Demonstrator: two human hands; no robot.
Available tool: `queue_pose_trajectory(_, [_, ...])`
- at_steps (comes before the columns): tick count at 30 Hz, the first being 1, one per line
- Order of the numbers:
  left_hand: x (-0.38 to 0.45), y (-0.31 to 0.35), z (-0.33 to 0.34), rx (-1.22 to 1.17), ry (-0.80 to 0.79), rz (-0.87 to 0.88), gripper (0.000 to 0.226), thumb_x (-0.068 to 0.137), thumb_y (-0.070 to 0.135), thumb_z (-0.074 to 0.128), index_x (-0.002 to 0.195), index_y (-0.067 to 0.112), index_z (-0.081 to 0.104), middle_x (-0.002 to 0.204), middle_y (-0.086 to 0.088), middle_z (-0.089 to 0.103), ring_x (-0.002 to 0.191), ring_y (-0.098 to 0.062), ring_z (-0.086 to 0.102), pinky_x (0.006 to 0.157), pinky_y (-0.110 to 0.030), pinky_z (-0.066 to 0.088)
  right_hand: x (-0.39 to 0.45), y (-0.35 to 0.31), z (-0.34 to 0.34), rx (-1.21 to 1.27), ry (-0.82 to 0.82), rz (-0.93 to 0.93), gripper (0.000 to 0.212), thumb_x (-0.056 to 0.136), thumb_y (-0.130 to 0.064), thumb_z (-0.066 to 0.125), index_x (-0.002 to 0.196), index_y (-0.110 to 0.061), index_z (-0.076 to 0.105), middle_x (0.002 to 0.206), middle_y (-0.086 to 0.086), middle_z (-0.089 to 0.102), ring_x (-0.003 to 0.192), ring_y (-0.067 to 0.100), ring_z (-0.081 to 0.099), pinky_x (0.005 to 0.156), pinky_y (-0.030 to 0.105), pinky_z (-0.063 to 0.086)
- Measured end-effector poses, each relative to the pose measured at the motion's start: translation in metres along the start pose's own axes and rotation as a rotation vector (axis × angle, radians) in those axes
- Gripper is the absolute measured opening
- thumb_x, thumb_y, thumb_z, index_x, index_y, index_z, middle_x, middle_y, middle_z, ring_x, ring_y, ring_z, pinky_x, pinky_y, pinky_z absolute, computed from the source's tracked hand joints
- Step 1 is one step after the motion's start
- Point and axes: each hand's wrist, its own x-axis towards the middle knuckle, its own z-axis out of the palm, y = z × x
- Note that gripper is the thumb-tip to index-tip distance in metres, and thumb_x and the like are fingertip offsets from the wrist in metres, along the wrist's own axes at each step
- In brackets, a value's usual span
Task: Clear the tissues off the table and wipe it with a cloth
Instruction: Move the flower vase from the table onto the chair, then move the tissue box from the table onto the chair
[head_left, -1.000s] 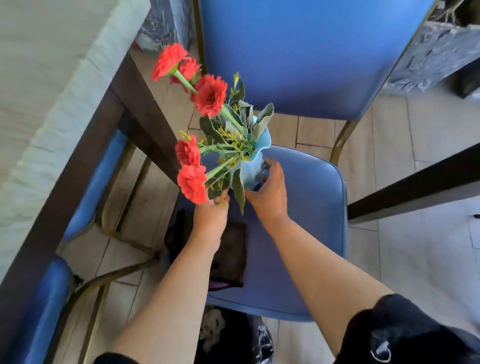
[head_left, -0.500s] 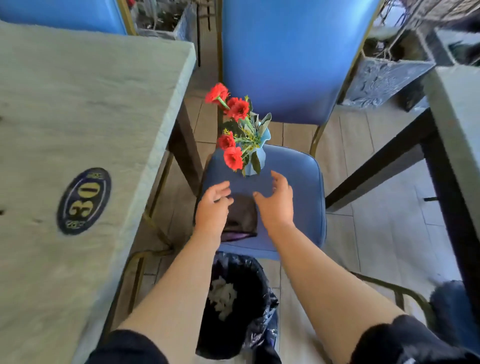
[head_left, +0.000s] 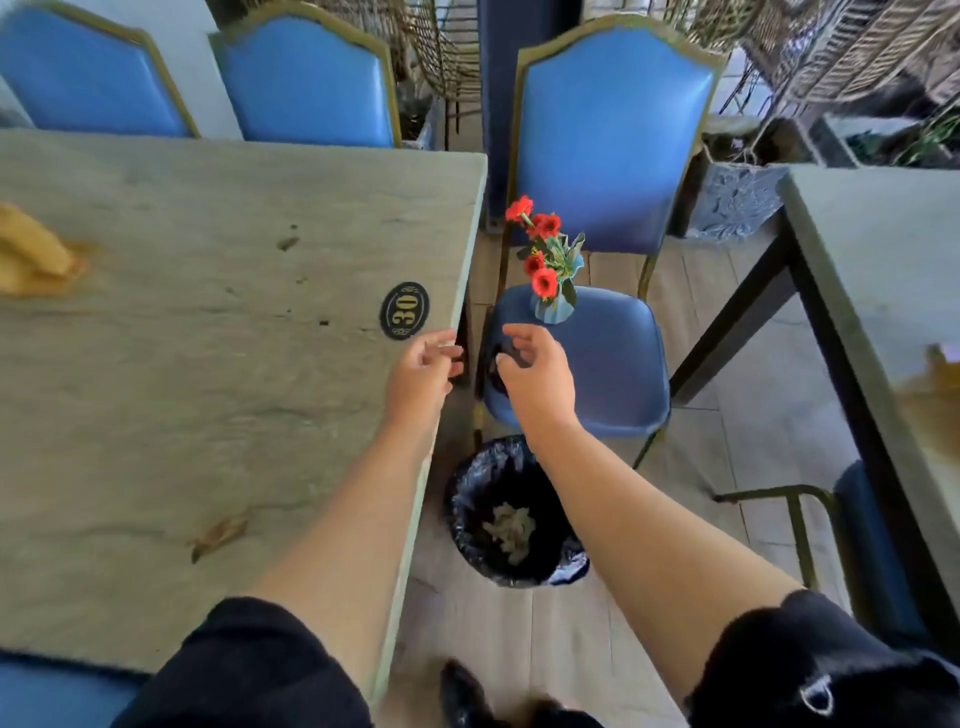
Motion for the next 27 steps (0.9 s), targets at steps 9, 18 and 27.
queue_pose_trajectory(9, [-0.076,0.007,-0.083,0.055,0.12,0.097,0.038,0.094,0.004,0.041,0.098,0.035,0.063,0.103,0.002,0.067,0.088,-0.011,0.065,0.074,-0.027,0.047,-0.085,-0.03,0.036,0.029,-0.159,-0.082,0.03,0.089,-0.014,0.056,0.116,-0.027,0.058,0.119,-0.001,0.058,0.102,0.009,0.054,0.085,0.025,0.045])
queue_pose_trajectory(18, [-0.124,0.022,-0.197,-0.027,0.248,0.106,0.031,0.094,0.008,0.047,0.111,0.03,0.06,0.099,0.005,0.061,0.092,-0.013,0.062,0.073,-0.026,0.046,-0.162,-0.074,0.114,0.089,-0.244,-0.129,0.029,0.088,-0.012,0.054,0.112,-0.029,0.059,0.115,-0.004,0.06,0.104,0.011,0.055,0.081,0.026,0.048])
queue_pose_trajectory(27, [-0.122,0.036,-0.368,0.007,0.239,0.128,0.026,0.095,0.014,0.047,0.112,0.028,0.061,0.091,0.008,0.061,0.094,-0.014,0.06,0.075,-0.028,0.044,-0.223,-0.141,0.247,0.104,-0.228,-0.199,0.028,0.088,-0.011,0.054,0.111,-0.025,0.061,0.114,0.0,0.061,0.102,0.011,0.057,0.082,0.027,0.048])
